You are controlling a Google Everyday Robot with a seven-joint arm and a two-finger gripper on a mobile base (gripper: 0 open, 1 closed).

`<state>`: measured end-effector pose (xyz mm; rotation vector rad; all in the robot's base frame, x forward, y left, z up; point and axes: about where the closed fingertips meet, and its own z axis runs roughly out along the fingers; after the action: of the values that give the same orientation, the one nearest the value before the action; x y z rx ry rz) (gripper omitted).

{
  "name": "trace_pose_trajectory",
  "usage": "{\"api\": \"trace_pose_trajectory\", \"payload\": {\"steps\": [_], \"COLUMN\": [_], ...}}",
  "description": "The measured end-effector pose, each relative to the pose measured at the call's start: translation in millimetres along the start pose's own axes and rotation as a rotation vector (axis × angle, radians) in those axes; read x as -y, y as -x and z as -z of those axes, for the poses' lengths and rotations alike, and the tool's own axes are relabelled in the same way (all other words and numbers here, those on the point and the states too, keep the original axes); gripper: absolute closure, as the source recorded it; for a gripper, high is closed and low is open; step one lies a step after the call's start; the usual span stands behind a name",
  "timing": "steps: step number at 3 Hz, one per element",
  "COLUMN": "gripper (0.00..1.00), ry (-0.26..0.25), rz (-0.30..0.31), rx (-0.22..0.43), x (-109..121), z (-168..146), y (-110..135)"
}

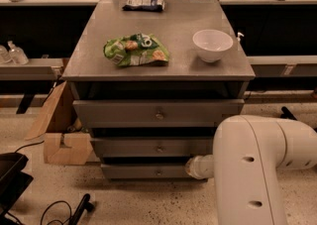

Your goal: Close bottom drawer

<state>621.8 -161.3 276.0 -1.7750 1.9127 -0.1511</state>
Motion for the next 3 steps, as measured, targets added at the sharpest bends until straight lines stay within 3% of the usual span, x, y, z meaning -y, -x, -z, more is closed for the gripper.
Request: {"api": "trace_pose_trajectory", "payload": {"steps": [2, 3], "gripper": [1.0, 1.0], "ry": [-0.043, -0.138], "rz": [-0.035, -0.073], "rx": [-0.144, -0.19], "x": [-66, -94], "z": [111, 189], "y": [-101, -156]}}
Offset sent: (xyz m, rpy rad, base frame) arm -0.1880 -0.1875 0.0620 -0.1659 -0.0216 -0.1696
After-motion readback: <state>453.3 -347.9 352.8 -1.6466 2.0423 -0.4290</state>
